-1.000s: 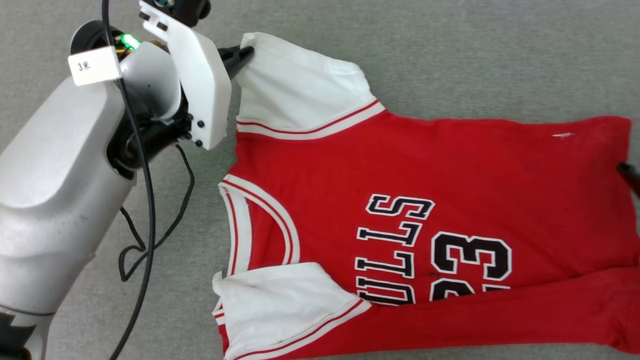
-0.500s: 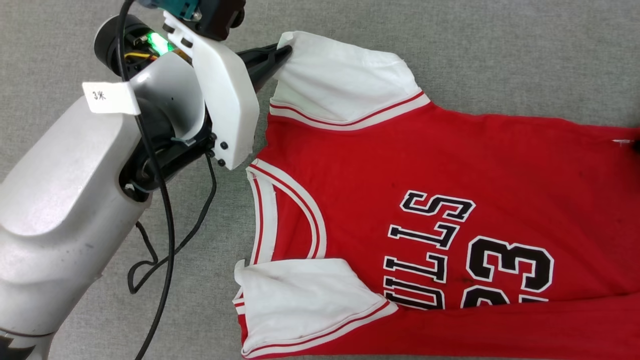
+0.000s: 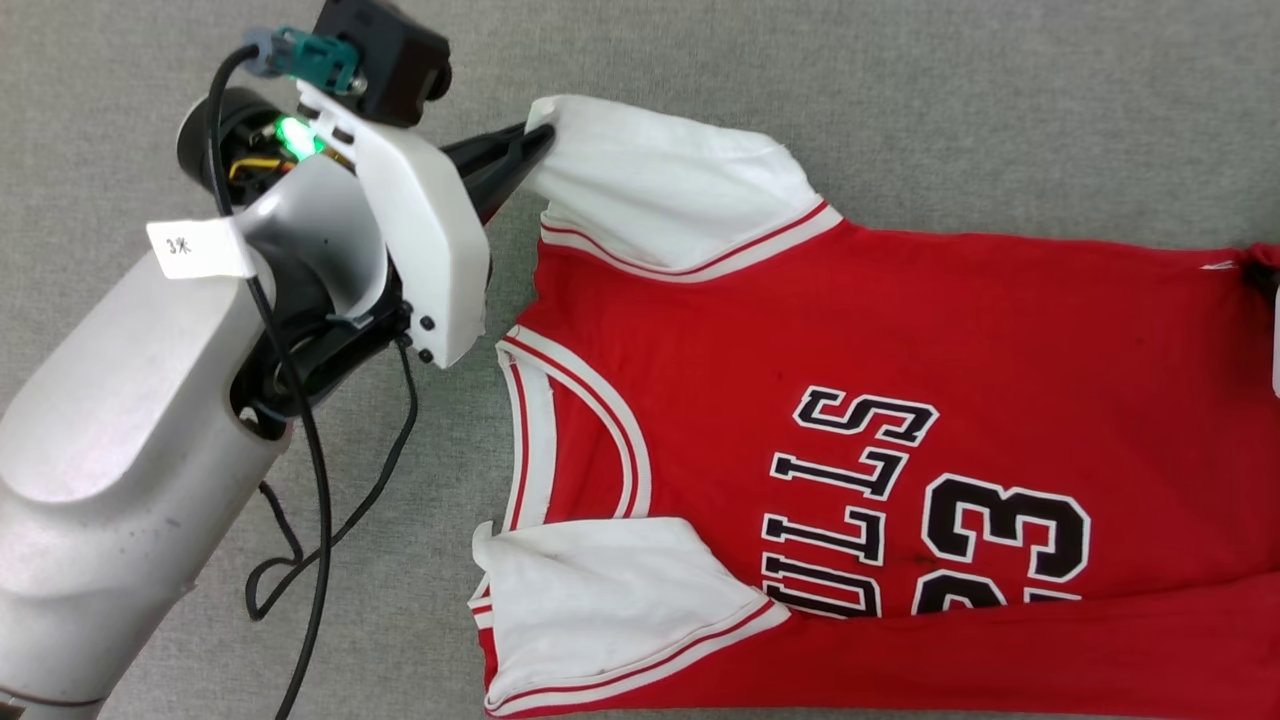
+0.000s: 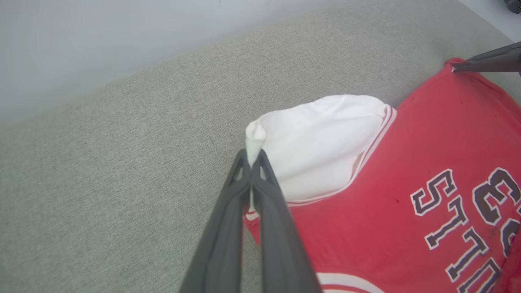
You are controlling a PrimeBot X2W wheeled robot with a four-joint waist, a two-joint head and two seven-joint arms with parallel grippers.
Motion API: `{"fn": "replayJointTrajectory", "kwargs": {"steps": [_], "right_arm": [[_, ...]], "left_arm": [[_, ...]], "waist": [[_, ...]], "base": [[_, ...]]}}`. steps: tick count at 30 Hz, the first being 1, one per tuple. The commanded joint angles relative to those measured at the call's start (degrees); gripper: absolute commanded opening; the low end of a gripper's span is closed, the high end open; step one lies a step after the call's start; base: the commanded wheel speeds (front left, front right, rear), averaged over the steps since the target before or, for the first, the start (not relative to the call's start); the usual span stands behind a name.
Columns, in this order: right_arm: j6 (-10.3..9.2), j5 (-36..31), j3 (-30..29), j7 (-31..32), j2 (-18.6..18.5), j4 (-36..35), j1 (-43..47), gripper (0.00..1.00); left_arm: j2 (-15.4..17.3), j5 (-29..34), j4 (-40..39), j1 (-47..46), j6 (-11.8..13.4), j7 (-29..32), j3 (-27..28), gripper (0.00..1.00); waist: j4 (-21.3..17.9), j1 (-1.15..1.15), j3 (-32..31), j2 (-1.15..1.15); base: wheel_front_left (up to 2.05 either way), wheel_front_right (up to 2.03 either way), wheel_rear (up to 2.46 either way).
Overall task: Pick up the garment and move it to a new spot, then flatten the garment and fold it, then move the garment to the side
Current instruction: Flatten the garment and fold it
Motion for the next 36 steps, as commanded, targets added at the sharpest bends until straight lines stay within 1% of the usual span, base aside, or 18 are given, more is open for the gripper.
{"fn": "replayJointTrajectory", "kwargs": {"steps": [1, 4, 9, 13, 20, 27, 30, 33, 36], "right_arm": [[-0.11, 0.2, -0.1, -0.9, -0.2, 0.9, 1.1, 0.00], [-0.11, 0.7, -1.2, -5.0, -0.6, 1.3, 1.5, 0.00], [-0.10, 1.6, -3.7, -11.0, 0.5, 1.8, 3.7, 0.00], [-0.11, 2.3, -5.2, -15.6, 1.1, 1.4, 6.9, 0.00], [-0.11, 4.6, -7.8, -21.5, 3.0, 0.4, 14.3, 0.00], [-0.10, 9.0, -9.9, -24.2, 3.6, -2.8, 23.5, 0.00], [-0.11, 10.5, -10.9, -23.8, 3.7, -3.7, 27.7, 0.00], [-0.10, 12.5, -11.4, -23.1, 4.2, -4.7, 31.3, 0.00], [-0.10, 13.5, -10.8, -22.3, 3.8, -5.5, 34.7, 0.00]], "left_arm": [[0.3, 0.0, 0.3, 1.0, 0.4, -0.7, 0.4, 0.00], [0.3, 0.0, 1.2, 2.4, 0.7, -2.3, 0.6, 0.00], [0.6, -0.6, 2.0, 5.3, 1.2, -3.9, 0.5, 0.00], [1.1, -1.2, 1.6, 8.4, 2.0, -4.7, 0.4, 0.00], [2.5, -2.2, -0.7, 15.0, 3.3, -6.1, -0.4, 0.00], [4.2, -2.6, -4.5, 22.5, 5.6, -7.2, -1.6, 0.00], [4.9, -3.2, -5.9, 26.2, 7.0, -7.6, -2.1, 0.00], [5.5, -3.7, -6.7, 29.7, 7.9, -7.9, -2.9, 0.00], [5.5, -4.2, -6.9, 33.1, 8.4, -8.2, -3.9, 0.00]], "waist": [[-0.4, 0.01, -1.0, 0.00], [-0.8, 0.01, -2.8, 0.00], [-1.2, 0.01, -5.9, 0.00], [-1.3, 0.01, -8.5, 0.00], [-0.8, 0.01, -13.0, 0.00], [0.1, 0.01, -16.6, 0.00], [0.3, 0.01, -17.8, 0.00], [0.5, 0.01, -18.5, 0.00], [0.6, 0.01, -19.1, 0.00]], "base": [[0.00, 0.00, 0.00], [0.00, 0.00, 0.00], [0.00, 0.00, 0.00], [0.00, 0.00, 0.00], [0.00, 0.00, 0.00], [0.00, 0.00, 0.00], [0.00, 0.00, 0.00], [0.00, 0.00, 0.00], [0.00, 0.00, 0.00]]}}
